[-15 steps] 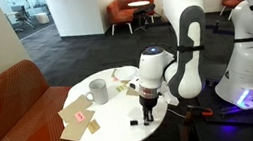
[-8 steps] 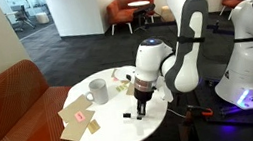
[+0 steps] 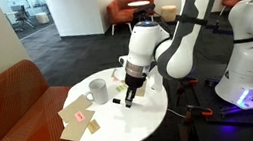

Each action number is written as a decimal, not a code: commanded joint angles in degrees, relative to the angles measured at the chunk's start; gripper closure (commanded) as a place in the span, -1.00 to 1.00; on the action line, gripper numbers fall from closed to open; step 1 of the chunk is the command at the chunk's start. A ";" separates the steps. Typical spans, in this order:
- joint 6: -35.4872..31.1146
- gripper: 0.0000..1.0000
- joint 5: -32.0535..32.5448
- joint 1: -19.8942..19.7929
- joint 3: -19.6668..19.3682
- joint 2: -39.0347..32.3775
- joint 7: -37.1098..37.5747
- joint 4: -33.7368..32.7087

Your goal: Take the marker from the table and put it in the white cup

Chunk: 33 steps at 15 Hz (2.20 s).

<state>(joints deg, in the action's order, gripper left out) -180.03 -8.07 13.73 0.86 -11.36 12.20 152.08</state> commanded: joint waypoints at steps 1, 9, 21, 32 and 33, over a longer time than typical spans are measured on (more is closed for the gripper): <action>6.83 0.89 2.68 5.93 -6.88 3.43 5.37 -2.22; 21.50 0.89 15.26 4.94 -6.91 4.10 16.56 -13.31; 38.02 0.89 16.16 -1.73 -1.51 1.72 13.84 -27.82; 34.91 0.89 23.96 -0.63 -2.78 2.47 24.18 -26.32; 34.51 0.89 27.36 -0.33 -3.29 2.77 28.47 -26.24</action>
<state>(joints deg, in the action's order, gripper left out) -144.39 12.26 13.07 -1.63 -9.65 31.80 125.58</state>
